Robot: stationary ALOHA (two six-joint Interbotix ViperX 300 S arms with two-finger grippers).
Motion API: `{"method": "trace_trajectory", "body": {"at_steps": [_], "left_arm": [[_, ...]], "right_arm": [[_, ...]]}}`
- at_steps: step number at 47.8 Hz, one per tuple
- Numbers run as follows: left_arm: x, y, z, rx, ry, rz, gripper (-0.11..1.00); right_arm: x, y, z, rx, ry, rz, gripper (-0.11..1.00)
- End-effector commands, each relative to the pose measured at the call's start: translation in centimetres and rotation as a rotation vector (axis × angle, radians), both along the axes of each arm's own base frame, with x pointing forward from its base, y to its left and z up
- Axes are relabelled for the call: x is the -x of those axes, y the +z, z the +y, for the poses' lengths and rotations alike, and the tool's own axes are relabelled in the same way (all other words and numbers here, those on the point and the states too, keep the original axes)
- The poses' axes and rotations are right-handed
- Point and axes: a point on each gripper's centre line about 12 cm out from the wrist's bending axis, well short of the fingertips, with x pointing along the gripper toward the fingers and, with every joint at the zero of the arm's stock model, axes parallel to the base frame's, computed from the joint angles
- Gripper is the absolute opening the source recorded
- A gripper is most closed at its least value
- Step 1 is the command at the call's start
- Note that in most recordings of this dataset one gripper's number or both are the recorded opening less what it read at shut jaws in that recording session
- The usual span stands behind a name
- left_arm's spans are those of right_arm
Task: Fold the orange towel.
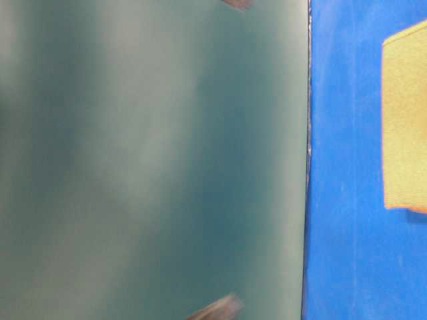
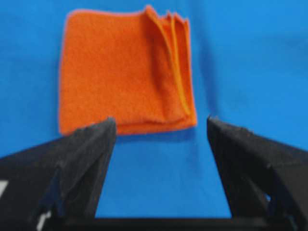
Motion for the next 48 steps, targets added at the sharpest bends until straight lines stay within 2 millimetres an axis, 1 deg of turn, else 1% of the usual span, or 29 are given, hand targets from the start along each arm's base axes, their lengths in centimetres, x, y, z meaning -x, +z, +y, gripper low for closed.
{"method": "trace_trajectory", "body": {"at_steps": [1, 5, 7, 11, 15, 26, 32, 41, 48], "left_arm": [[1.7, 1.8, 0.1, 0.003, -0.001, -0.098, 0.69], [3.5, 2.6, 0.2, 0.006, -0.002, -0.153, 0.69], [4.6, 2.9, 0.3, 0.008, 0.000, -0.181, 0.69], [6.0, 3.1, 0.4, 0.009, -0.001, -0.221, 0.69], [7.6, 2.9, 0.5, 0.010, 0.002, -0.251, 0.69], [10.5, 1.3, 0.7, 0.014, 0.006, -0.299, 0.69], [11.4, 0.5, 0.9, 0.013, 0.014, -0.313, 0.69], [12.1, -0.9, 1.4, 0.013, 0.044, -0.305, 0.69], [12.1, -0.9, 1.5, 0.015, 0.048, -0.306, 0.68]], "right_arm": [[1.5, 1.9, -0.2, 0.022, 0.007, -0.085, 0.62], [2.9, 2.6, -0.3, 0.050, 0.018, -0.130, 0.62], [3.5, 2.6, -0.4, 0.062, 0.020, -0.140, 0.62], [4.7, 2.4, -0.7, 0.082, 0.019, -0.155, 0.62], [5.9, 1.7, -1.0, 0.103, 0.014, -0.168, 0.62], [8.7, -0.8, -1.2, 0.112, 0.015, -0.219, 0.62], [9.5, -2.1, -1.4, 0.114, 0.007, -0.228, 0.62], [9.9, -3.5, -1.8, 0.110, -0.021, -0.242, 0.62], [9.8, -4.0, -1.8, 0.101, -0.023, -0.226, 0.62]]}}
